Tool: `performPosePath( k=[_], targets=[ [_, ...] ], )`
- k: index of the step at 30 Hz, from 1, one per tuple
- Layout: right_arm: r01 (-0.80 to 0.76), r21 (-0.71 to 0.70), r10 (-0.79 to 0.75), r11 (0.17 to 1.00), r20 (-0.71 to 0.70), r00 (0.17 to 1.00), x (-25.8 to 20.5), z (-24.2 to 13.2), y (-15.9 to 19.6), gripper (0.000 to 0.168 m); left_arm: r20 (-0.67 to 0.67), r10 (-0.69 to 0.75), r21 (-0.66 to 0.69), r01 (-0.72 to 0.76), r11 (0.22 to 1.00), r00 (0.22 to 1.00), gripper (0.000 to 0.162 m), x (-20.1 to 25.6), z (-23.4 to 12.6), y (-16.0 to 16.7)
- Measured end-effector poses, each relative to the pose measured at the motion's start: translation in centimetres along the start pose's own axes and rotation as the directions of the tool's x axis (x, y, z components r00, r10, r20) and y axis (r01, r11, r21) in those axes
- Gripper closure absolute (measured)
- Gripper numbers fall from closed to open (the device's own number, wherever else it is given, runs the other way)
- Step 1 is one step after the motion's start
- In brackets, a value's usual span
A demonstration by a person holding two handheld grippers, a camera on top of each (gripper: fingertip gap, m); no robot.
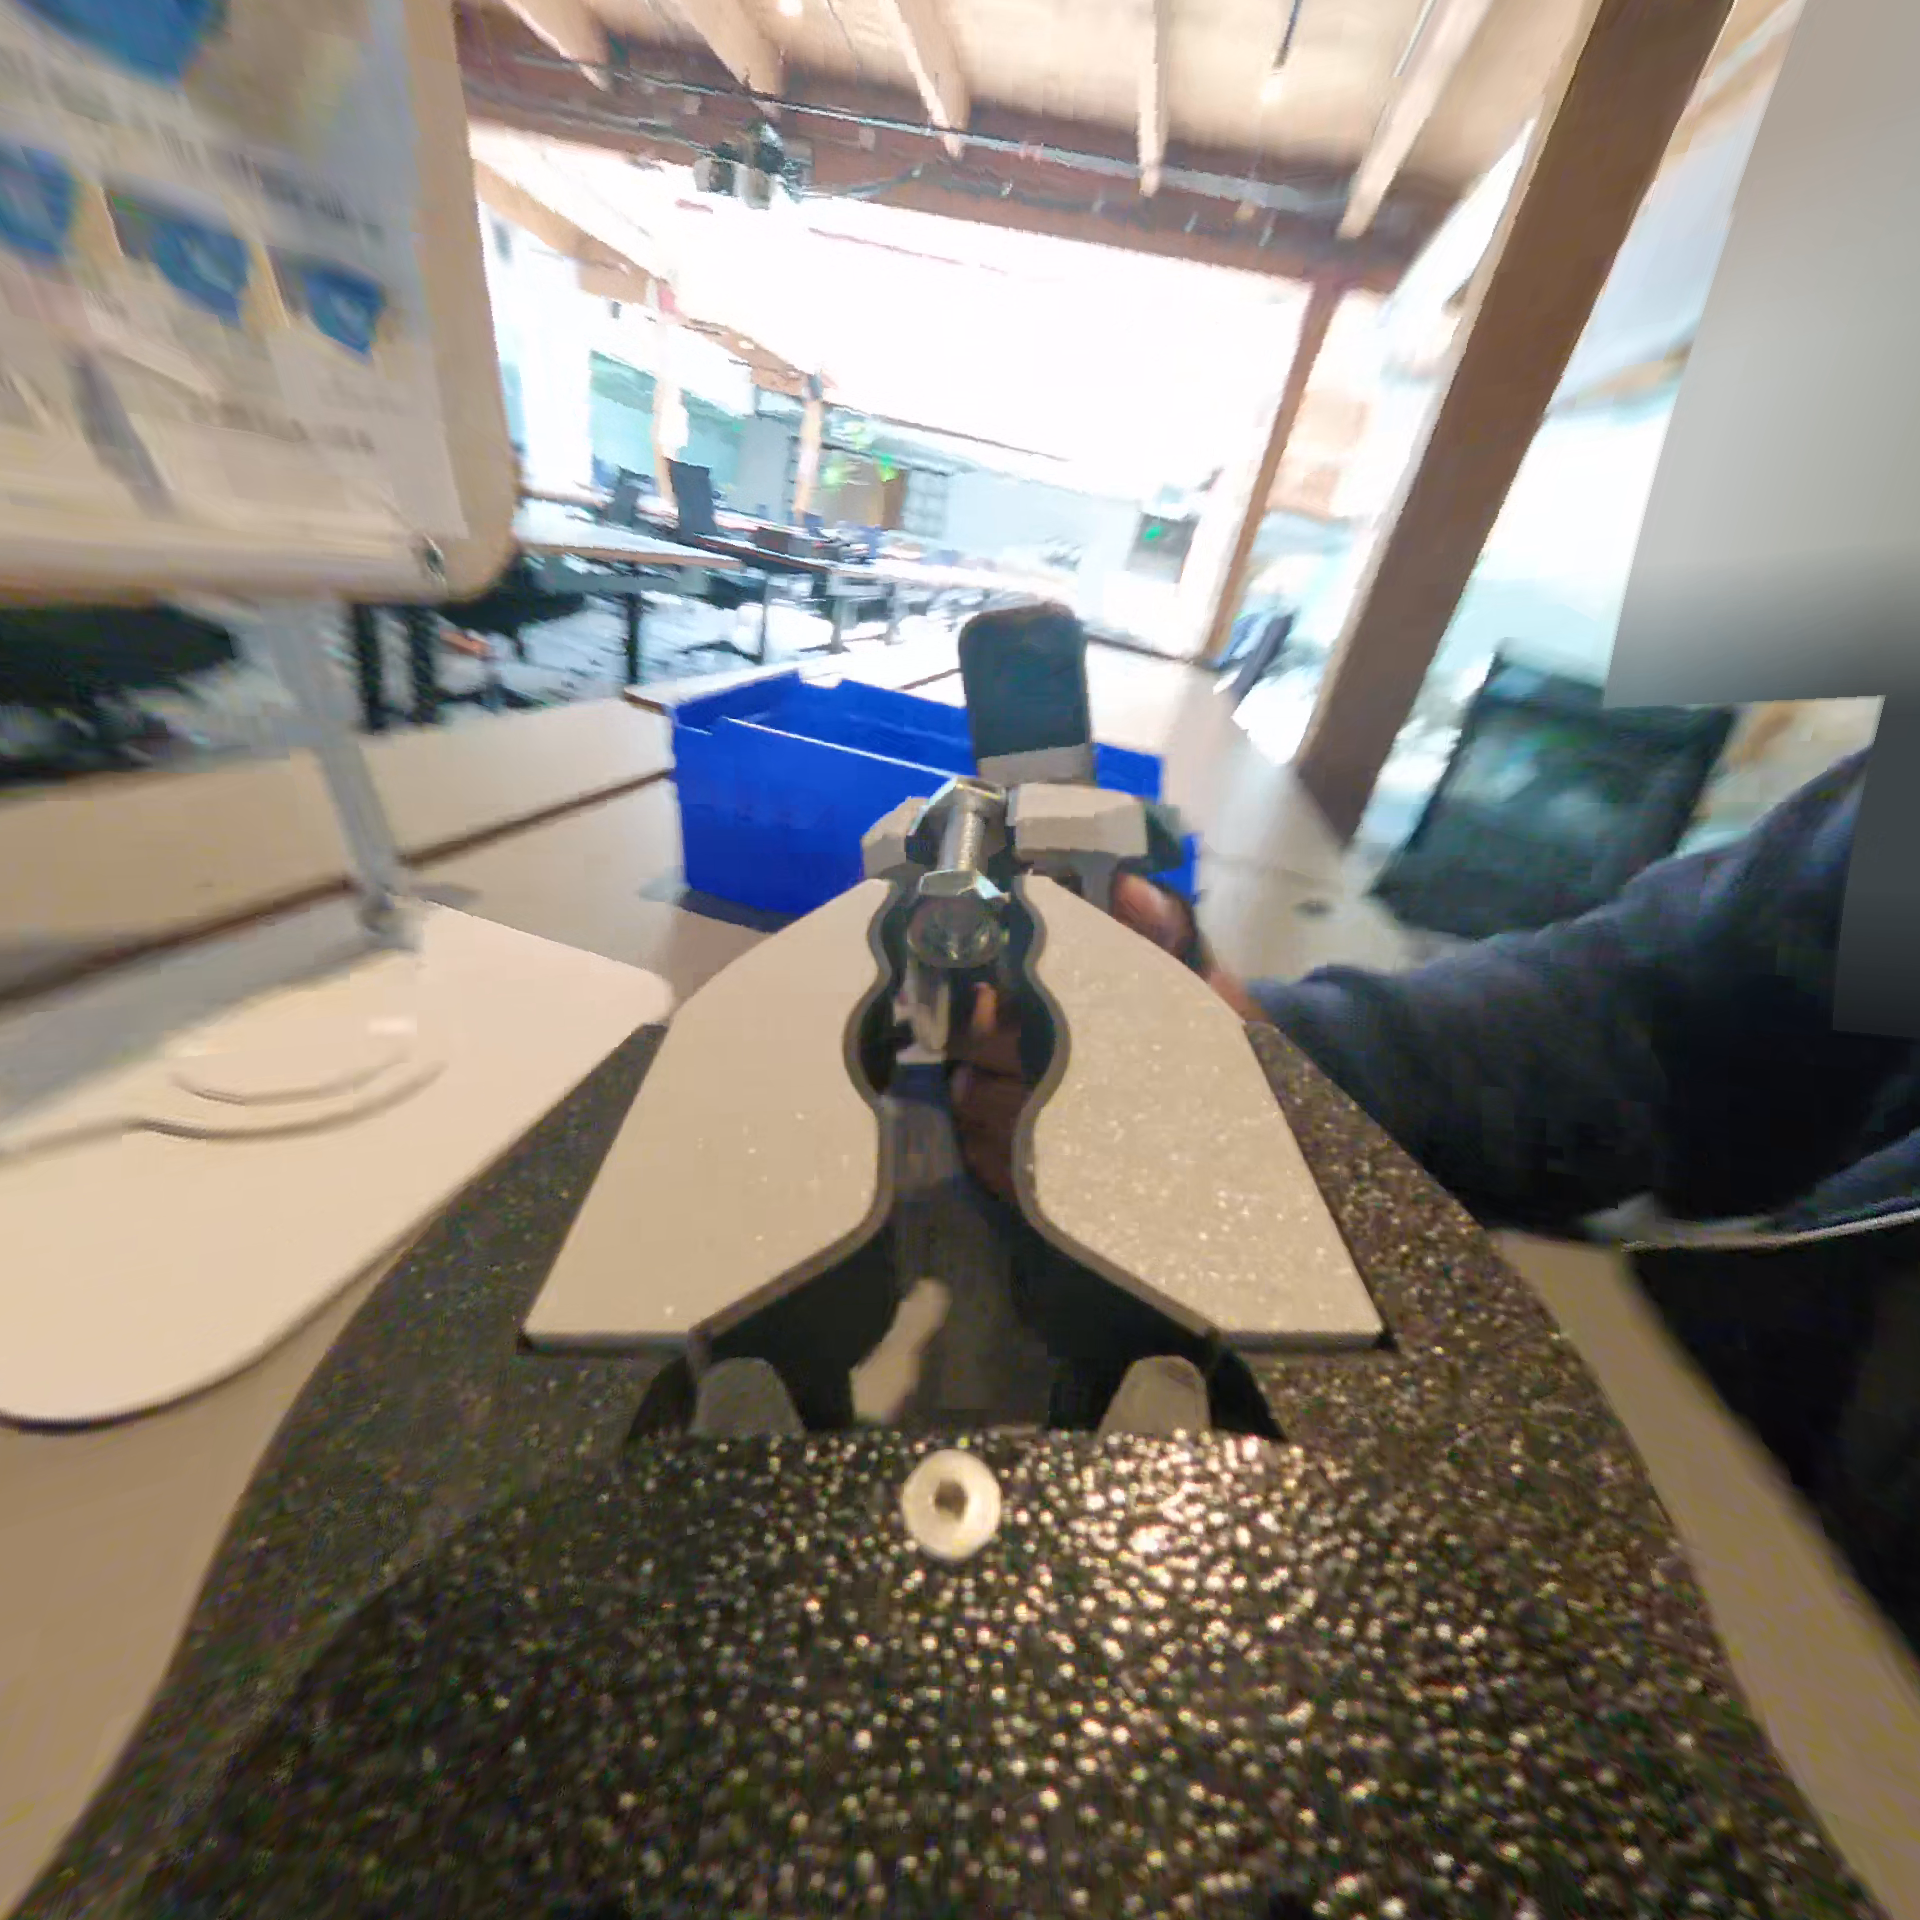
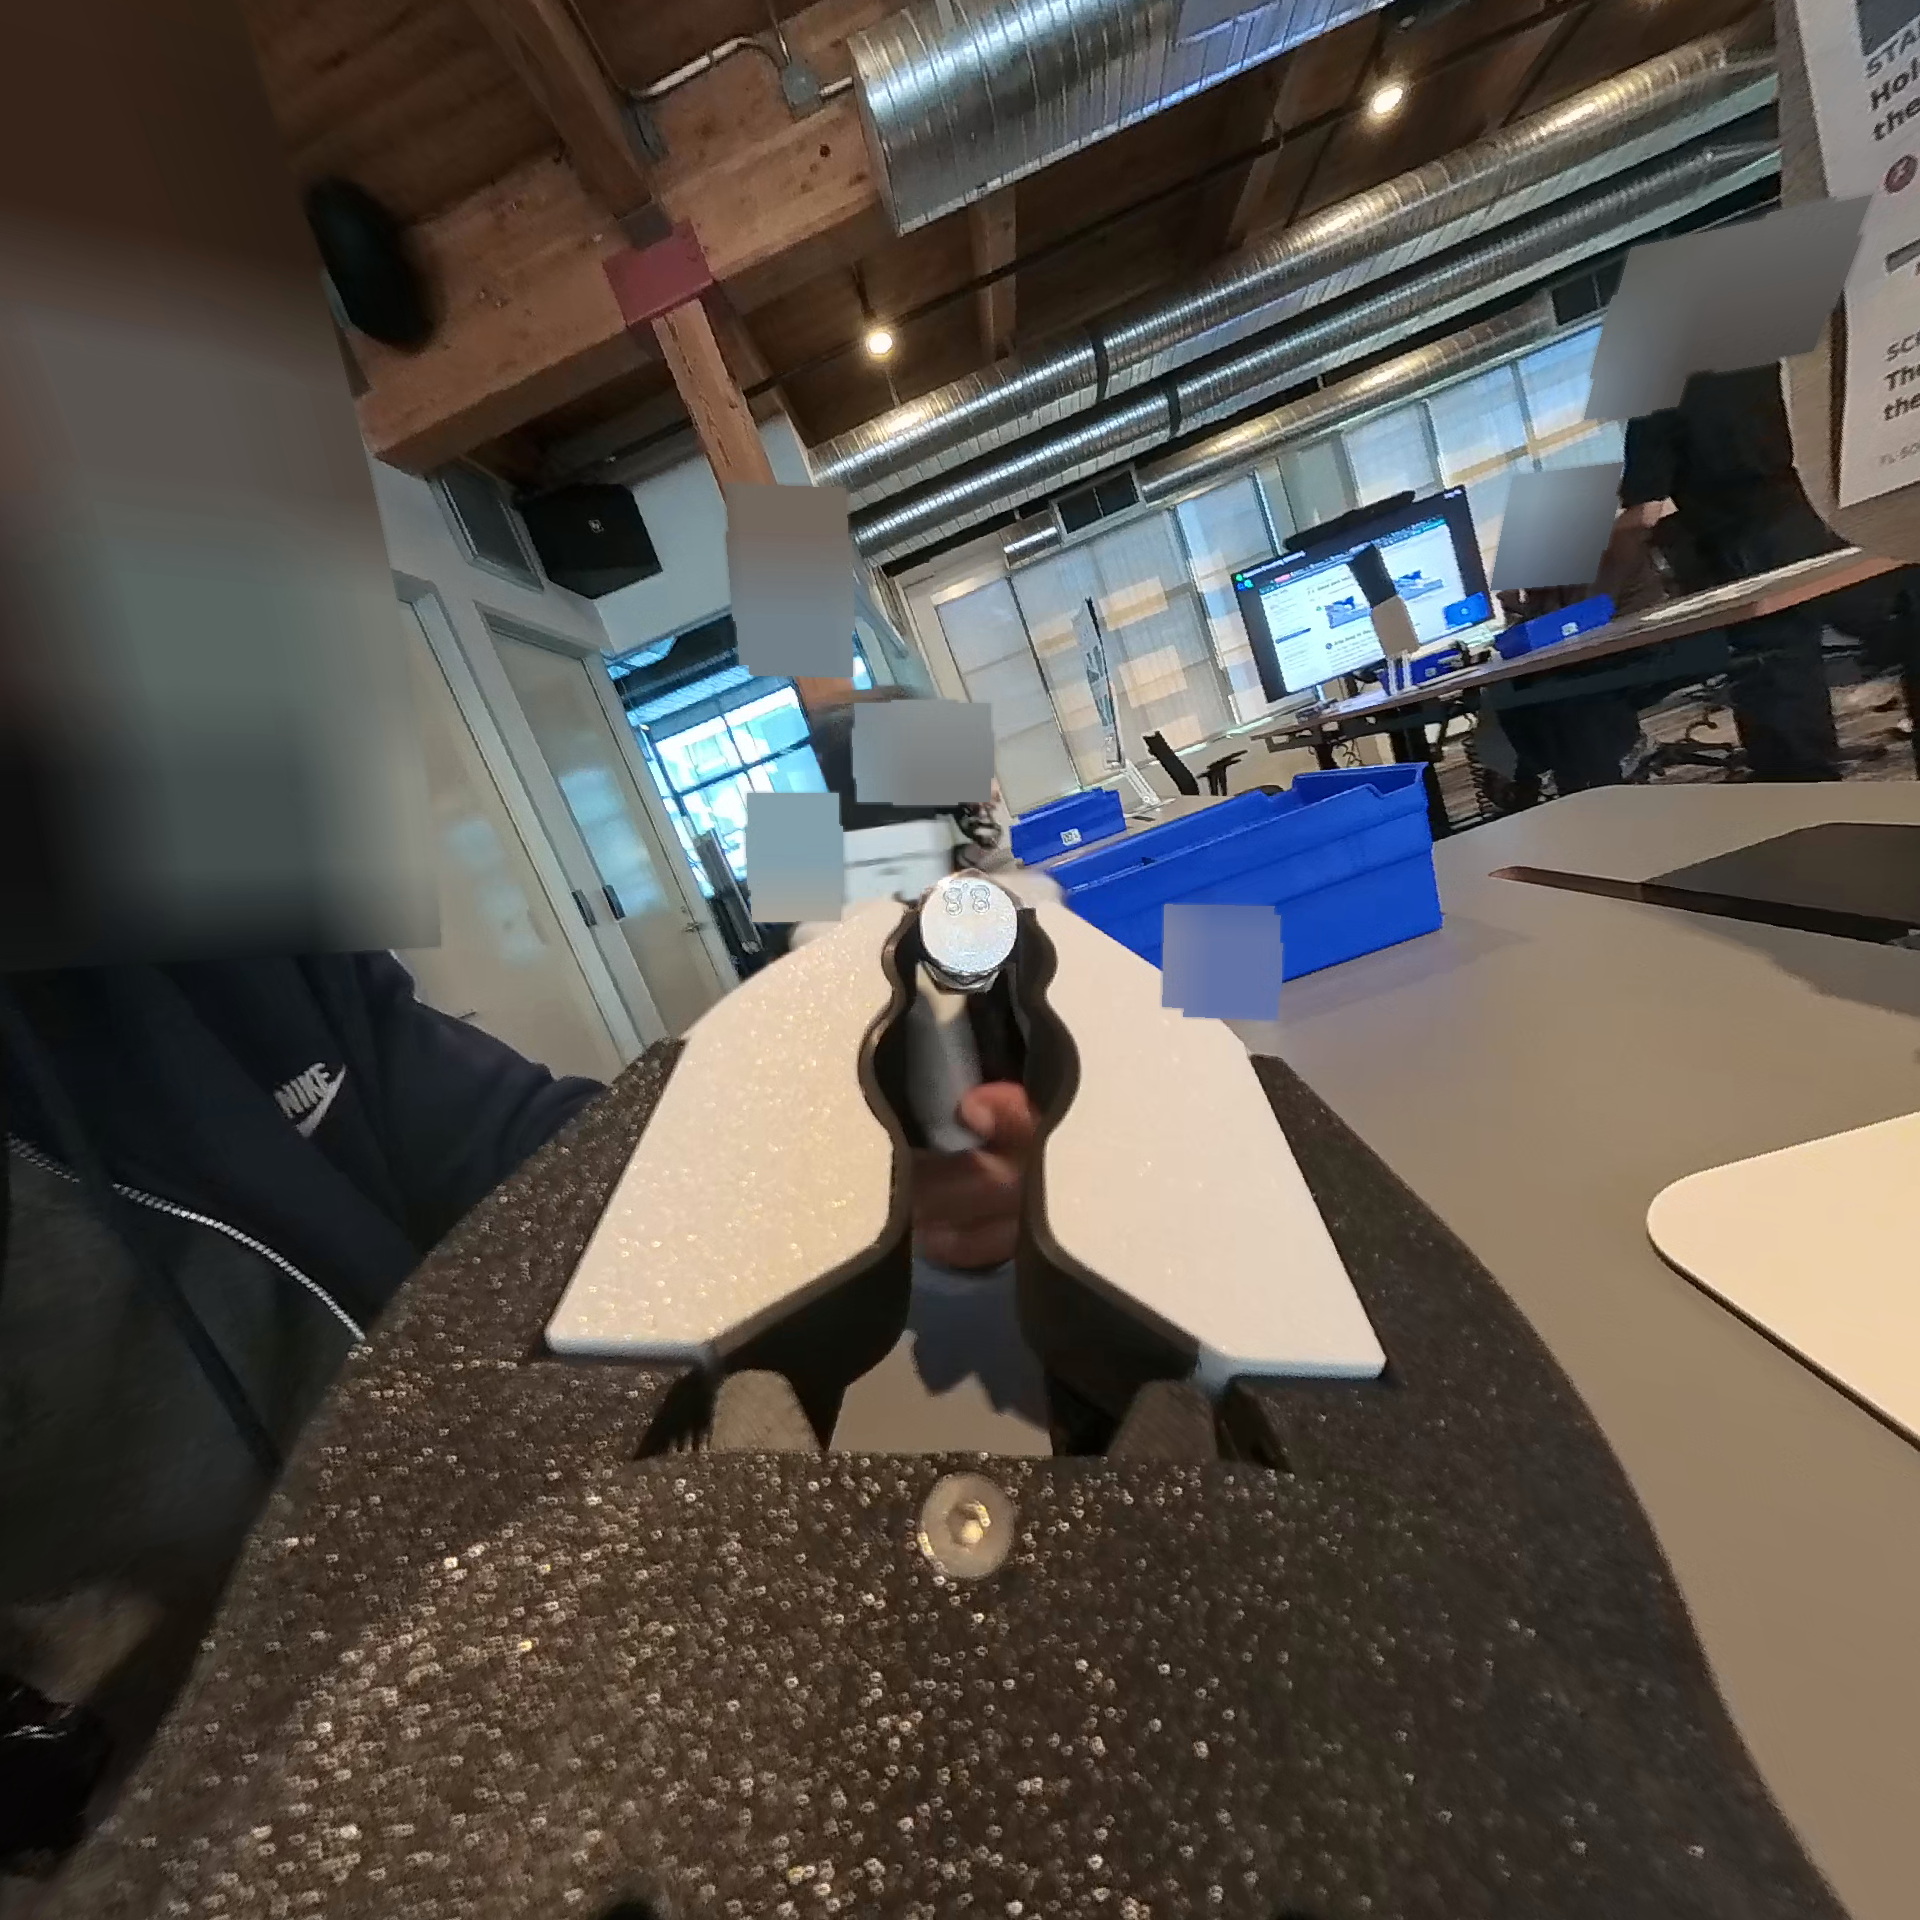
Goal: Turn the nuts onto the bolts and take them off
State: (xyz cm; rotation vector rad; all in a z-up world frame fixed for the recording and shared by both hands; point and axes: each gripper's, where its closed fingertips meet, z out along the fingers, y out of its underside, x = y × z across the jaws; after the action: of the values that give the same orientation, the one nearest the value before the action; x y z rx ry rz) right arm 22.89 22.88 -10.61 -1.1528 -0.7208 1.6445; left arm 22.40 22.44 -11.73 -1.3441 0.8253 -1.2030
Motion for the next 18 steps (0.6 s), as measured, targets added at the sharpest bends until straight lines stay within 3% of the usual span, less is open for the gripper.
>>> performPosePath(
  k=[2,3,5,7,8,9,11,14,16,18],
  targets=[
    [-0.007,0.007,0.007,1.000,0.007,1.000,-0.1,0.0,-0.1,0.152,0.087,0.280,-0.055,-0.276,0.960,0.956,0.144,0.0,0.0,0.1],
    [-0.007,0.008,0.007,1.000,0.009,1.000,-0.1,0.0,-0.1,0.151,0.128,0.443,-0.098,-0.434,0.896,0.887,0.144,0.0,0.0,0.1],
    [-0.005,0.008,0.005,1.000,0.006,1.000,-0.1,0.0,0.0,0.152,0.184,0.742,-0.211,-0.711,0.671,0.645,0.144,-0.1,-0.1,0.2],
    [-0.009,0.011,0.009,1.000,0.007,1.000,-0.1,0.0,-0.1,0.151,0.202,0.889,-0.294,-0.840,0.455,0.411,0.144,-0.2,-0.1,0.1],
    [-0.012,0.017,0.012,1.000,0.009,1.000,-0.1,0.0,-0.1,0.151,0.216,0.893,-0.296,-0.845,0.445,0.394,0.144,-0.2,0.0,0.0],
    [-0.014,0.023,0.014,1.000,0.010,1.000,-0.2,0.0,-0.2,0.151,0.235,0.856,-0.260,-0.819,0.511,0.460,0.144,0.0,0.0,-0.1],
    [-0.017,0.030,0.017,0.999,0.007,1.000,-0.1,-0.1,-0.4,0.151,0.239,0.703,-0.114,-0.699,0.706,0.670,0.133,0.5,0.0,-0.9],
    [-0.021,0.045,0.021,0.999,0.006,1.000,0.0,-0.3,-0.7,0.151,0.157,0.373,0.033,-0.382,0.923,0.914,0.119,0.4,-0.1,-1.5],
    [-0.020,0.047,0.020,0.999,0.004,1.000,0.0,-0.4,-0.8,0.152,0.095,0.146,0.086,-0.154,0.984,0.985,0.116,-0.2,-0.3,-1.7],
    [-0.020,0.046,0.020,0.999,0.004,1.000,0.0,-0.4,-0.8,0.152,0.033,-0.046,0.117,0.042,0.992,0.998,0.116,-0.7,-0.4,-1.6]
  ],
)
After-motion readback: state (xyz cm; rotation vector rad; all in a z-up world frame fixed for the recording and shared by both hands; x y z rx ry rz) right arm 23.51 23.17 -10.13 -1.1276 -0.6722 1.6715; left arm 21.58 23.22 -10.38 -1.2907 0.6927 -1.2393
